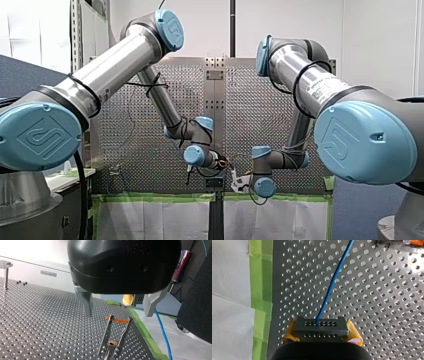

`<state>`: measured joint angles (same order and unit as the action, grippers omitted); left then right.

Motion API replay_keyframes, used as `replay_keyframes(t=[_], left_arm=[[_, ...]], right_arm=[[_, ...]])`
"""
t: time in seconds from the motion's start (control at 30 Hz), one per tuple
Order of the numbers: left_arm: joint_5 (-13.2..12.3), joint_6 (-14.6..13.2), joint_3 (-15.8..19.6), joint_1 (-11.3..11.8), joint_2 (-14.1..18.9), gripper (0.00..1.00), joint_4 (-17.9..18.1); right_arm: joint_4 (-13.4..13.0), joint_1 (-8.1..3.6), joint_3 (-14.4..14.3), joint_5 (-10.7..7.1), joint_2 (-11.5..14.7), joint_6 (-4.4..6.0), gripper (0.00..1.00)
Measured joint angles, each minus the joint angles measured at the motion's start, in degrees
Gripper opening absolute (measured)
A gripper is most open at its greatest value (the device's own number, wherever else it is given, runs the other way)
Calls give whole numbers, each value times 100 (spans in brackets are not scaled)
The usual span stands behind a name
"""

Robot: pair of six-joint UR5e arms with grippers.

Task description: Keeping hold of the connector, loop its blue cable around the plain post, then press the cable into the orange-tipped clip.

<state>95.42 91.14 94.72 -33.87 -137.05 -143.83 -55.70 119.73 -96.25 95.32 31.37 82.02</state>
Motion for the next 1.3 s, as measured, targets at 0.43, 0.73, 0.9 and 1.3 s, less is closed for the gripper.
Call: replay_keyframes(t=[0.43, 0.73, 0.9, 1.3], left_arm=[[15, -19, 0, 24, 1, 100, -64], [131, -69, 0, 19, 4, 100, -219], [404, -308, 3, -74, 7, 100, -492], [1103, -446, 2, -368, 245, 100, -1191]], right_arm=[[22, -23, 2, -4, 2, 0, 0], [40, -26, -2, 18, 4, 0, 0], [98, -26, -4, 26, 6, -4, 0], [80, -4, -152, 22, 7, -82, 0]])
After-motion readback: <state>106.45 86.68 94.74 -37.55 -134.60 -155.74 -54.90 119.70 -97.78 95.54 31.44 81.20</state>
